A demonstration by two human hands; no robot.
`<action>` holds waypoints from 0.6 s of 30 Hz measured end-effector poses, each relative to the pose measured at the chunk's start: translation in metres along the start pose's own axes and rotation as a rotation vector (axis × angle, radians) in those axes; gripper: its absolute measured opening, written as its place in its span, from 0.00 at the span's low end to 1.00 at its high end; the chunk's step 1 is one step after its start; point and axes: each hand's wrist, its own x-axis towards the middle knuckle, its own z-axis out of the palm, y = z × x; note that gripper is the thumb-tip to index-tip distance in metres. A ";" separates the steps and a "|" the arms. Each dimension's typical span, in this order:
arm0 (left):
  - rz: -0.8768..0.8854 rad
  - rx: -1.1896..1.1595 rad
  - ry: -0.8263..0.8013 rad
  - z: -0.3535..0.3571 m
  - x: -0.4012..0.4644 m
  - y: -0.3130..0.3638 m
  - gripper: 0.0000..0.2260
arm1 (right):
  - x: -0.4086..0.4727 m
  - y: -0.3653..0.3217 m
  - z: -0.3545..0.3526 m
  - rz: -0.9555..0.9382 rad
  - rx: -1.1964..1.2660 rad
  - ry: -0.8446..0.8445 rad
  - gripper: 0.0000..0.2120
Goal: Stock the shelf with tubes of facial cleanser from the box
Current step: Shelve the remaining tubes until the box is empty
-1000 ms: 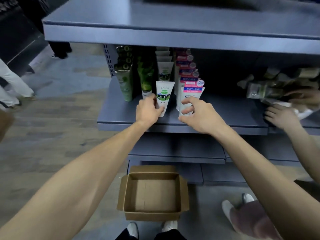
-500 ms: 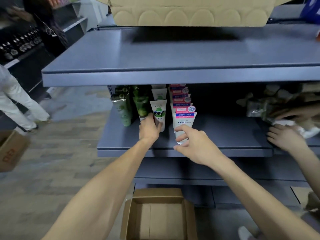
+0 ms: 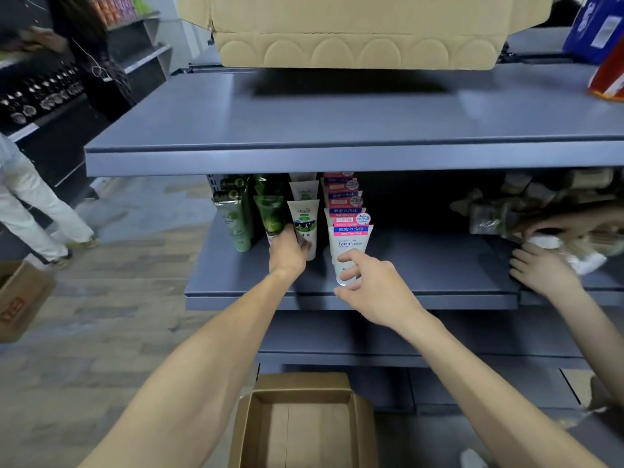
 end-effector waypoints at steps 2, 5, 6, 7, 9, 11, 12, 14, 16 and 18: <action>0.000 -0.006 -0.017 0.000 0.002 0.001 0.11 | 0.002 0.001 0.002 -0.021 -0.058 0.043 0.22; 0.003 0.002 -0.033 -0.001 0.005 0.003 0.13 | 0.005 -0.001 0.005 -0.046 -0.134 0.088 0.22; 0.000 0.005 -0.032 -0.001 0.006 0.003 0.13 | 0.006 -0.002 0.006 -0.047 -0.144 0.090 0.22; 0.001 0.006 -0.028 -0.001 0.007 0.003 0.14 | 0.006 -0.003 0.006 -0.050 -0.150 0.091 0.23; 0.011 0.012 -0.019 0.001 0.007 0.002 0.14 | 0.007 -0.004 0.008 -0.058 -0.161 0.092 0.23; 0.020 0.012 -0.008 0.004 0.008 0.002 0.14 | 0.007 -0.003 0.010 -0.064 -0.185 0.085 0.23; 0.020 0.008 -0.002 0.004 0.008 0.002 0.14 | 0.006 -0.003 0.011 -0.069 -0.209 0.079 0.23; 0.016 0.010 0.008 0.005 0.008 0.003 0.14 | 0.006 -0.001 0.012 -0.079 -0.258 0.067 0.23; 0.012 0.022 0.012 0.006 0.009 0.005 0.14 | 0.006 0.001 0.012 -0.081 -0.273 0.058 0.22; 0.001 0.033 0.015 0.007 0.010 0.006 0.14 | 0.005 0.004 0.013 -0.078 -0.271 0.057 0.22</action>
